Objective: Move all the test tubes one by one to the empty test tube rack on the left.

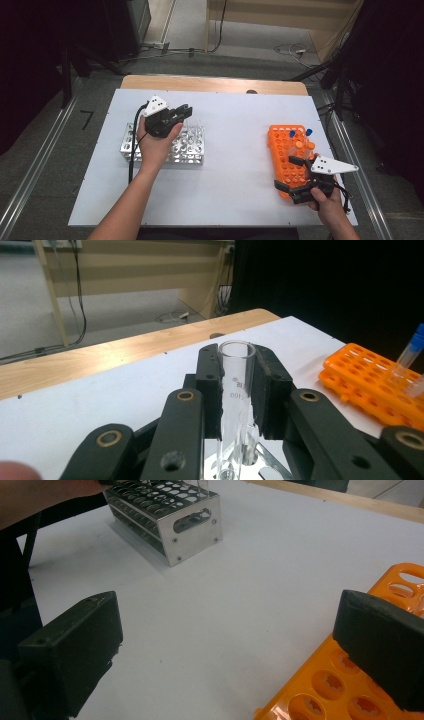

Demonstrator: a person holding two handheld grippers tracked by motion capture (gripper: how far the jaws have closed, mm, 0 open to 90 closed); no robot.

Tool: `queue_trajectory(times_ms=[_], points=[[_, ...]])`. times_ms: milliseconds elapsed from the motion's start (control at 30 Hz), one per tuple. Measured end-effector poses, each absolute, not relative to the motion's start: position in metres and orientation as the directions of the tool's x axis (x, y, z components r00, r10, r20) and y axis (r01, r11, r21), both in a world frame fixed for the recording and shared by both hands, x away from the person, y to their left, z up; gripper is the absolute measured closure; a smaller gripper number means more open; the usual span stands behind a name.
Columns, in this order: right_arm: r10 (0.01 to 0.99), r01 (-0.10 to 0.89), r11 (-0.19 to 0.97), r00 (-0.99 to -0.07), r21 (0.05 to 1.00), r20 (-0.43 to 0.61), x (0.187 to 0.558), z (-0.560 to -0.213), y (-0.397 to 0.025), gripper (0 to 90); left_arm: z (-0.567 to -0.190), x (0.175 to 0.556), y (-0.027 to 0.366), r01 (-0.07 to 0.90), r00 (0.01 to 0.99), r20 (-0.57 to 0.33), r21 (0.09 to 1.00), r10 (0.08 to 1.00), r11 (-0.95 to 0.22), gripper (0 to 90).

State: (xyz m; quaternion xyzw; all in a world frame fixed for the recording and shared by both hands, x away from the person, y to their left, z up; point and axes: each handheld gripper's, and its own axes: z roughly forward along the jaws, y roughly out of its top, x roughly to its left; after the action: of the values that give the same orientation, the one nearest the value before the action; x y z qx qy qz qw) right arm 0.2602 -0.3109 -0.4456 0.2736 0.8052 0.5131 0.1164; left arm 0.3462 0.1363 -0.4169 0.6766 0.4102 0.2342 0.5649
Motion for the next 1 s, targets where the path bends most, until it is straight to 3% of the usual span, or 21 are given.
queue_trajectory(times_ms=[1000], points=[[0.565,0.322,0.329,-0.82,0.888,0.088,0.261,-0.448,-0.31,0.0,-0.432,0.351,0.123,0.41,0.547,-0.104,0.898,0.831,-0.158,75.3]])
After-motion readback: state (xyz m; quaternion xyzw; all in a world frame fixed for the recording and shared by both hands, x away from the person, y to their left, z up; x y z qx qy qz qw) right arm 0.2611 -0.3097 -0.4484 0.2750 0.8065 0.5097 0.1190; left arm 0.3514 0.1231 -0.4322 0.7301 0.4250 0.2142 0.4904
